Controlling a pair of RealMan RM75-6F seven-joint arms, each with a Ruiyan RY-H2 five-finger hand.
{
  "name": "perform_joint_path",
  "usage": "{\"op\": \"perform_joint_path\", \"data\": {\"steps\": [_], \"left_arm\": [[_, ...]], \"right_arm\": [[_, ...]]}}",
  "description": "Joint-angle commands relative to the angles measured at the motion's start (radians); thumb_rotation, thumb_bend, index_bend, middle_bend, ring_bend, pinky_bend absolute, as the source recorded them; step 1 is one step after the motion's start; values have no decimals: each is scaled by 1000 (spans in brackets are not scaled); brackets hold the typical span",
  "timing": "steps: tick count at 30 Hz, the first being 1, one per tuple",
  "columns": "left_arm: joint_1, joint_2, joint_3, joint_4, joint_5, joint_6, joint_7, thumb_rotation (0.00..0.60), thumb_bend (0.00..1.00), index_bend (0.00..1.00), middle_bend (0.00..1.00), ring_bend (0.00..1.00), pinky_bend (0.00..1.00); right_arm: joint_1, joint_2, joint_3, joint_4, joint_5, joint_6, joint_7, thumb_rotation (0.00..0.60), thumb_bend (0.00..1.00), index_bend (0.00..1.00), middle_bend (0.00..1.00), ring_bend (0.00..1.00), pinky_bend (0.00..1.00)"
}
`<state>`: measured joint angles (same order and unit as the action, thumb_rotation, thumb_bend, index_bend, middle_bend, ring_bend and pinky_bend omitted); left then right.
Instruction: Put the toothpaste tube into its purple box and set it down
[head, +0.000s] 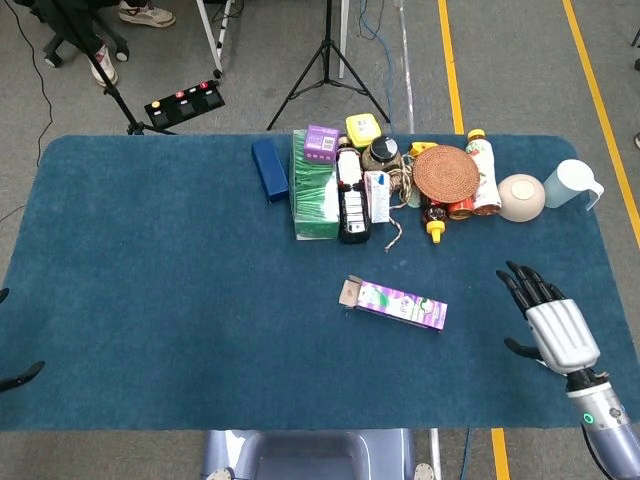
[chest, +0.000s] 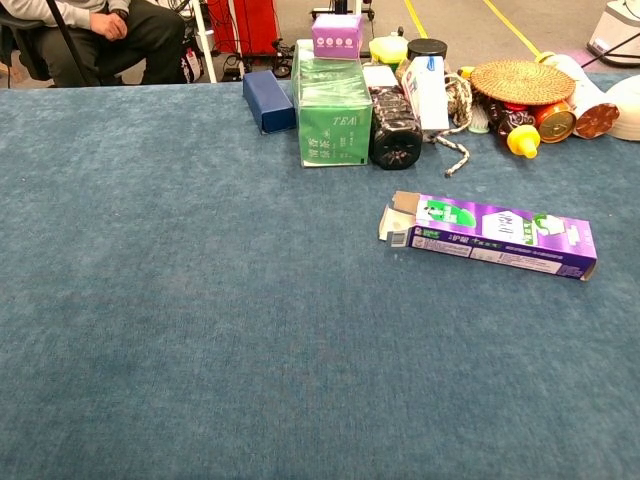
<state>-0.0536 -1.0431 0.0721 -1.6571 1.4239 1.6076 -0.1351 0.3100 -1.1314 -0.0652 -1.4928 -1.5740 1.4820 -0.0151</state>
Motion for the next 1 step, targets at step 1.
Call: {"op": "perform_joint_path", "data": {"steps": [1], "left_arm": [[11, 7, 2, -36, -18, -16, 55, 600, 35, 0, 0, 0, 140]], "right_arm": [[-28, -10, 4, 1, -2, 28, -19, 600, 0, 31, 46, 85, 272]]}}
